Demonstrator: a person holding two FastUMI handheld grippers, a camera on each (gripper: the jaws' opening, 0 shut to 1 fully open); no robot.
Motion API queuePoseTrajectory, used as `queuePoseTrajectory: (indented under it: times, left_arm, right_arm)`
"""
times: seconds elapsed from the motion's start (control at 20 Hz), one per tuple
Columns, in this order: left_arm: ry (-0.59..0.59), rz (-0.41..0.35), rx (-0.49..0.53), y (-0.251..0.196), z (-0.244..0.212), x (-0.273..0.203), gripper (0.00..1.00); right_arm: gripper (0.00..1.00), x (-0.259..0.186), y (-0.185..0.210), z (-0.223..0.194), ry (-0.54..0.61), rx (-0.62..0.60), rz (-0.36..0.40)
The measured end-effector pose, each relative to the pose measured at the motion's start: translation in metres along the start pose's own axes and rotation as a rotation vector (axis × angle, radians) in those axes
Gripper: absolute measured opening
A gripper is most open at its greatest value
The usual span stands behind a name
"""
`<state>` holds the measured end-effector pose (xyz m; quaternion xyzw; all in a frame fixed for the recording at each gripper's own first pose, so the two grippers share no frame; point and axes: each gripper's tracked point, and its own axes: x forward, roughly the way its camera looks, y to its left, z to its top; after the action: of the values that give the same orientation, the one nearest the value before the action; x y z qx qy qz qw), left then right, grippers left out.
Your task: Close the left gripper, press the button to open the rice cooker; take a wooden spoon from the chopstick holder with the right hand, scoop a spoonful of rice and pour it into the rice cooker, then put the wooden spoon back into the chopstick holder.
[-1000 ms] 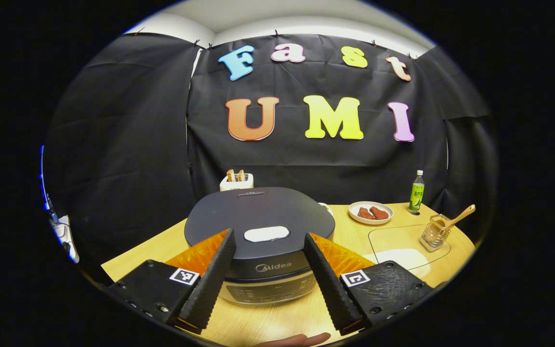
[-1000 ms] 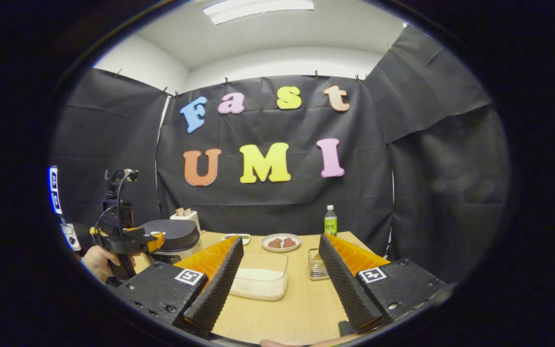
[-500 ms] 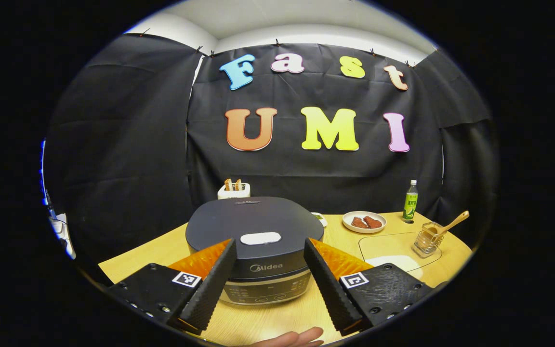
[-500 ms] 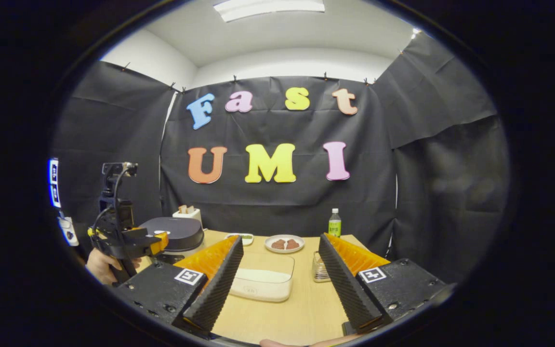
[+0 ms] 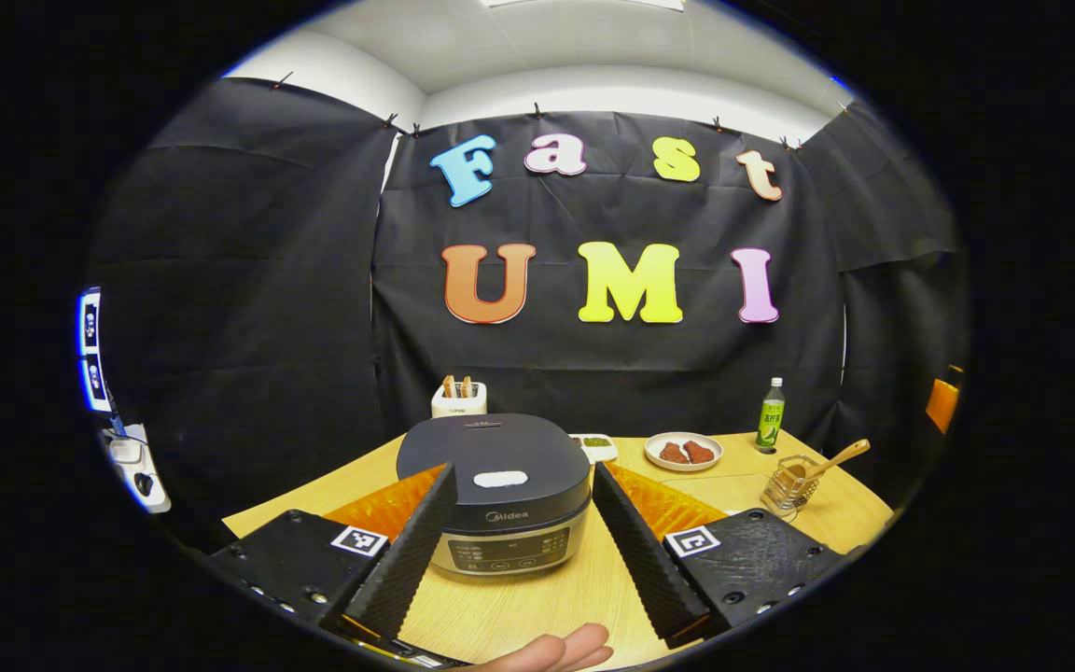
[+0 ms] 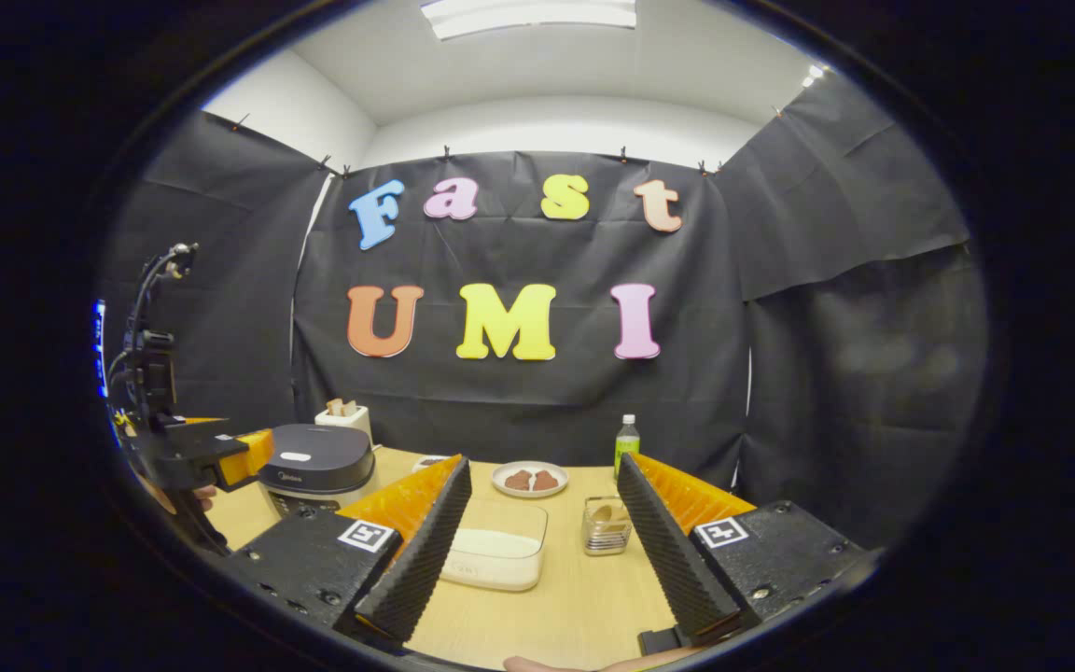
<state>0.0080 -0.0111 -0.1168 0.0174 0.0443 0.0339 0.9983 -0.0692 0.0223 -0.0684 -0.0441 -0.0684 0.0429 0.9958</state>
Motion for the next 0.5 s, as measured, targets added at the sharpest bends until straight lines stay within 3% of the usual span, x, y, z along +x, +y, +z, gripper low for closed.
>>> queuePoseTrajectory:
  times: [0.5]
  left_arm:
    - [-0.052, -0.126, 0.048, -0.049, 0.034, -0.05, 0.93]
  right_arm:
    - [0.98, 0.007, 0.011, 0.019, 0.011, -0.009, 0.007]
